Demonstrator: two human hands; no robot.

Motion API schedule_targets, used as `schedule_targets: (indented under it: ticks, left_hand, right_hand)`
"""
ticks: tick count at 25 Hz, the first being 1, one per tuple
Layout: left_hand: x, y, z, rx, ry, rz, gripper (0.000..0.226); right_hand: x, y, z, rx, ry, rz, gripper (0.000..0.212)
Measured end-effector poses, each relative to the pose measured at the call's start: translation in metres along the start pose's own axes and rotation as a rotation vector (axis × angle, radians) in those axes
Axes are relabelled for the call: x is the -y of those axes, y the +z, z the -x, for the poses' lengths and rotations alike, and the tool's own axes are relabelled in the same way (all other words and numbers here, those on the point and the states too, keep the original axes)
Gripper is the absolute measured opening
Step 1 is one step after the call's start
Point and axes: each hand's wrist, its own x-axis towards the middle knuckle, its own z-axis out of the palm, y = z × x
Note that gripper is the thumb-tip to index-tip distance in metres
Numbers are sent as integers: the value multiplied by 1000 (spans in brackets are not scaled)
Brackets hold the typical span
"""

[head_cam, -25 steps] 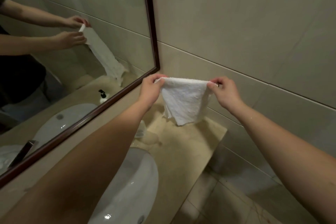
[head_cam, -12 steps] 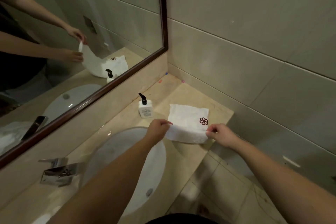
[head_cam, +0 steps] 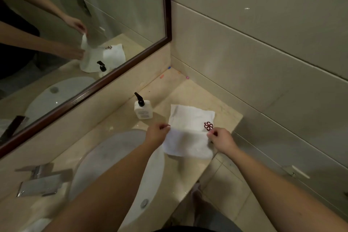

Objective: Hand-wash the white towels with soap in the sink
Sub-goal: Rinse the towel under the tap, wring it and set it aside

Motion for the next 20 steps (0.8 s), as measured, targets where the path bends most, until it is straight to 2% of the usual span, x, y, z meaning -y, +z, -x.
schedule_targets:
  ticks: [6,12,17,20]
  left_hand:
    - [-41,23,-78,-16,-44,-51,22]
    - [-61,41,-148,-31,-75,-173,22]
    - [-58,57,-174,-13,-144,-150,23]
    - [-44,63,-175,-37,-217,-149,39]
  right_hand:
    - [0,-6,-88,-25,127,-142,17]
    - [-2,-3,-160,-33,157,-88,22]
    - [-12,0,-182,-41,208,-111,21]
    - [-16,6,-180,-40,277,-205,23]
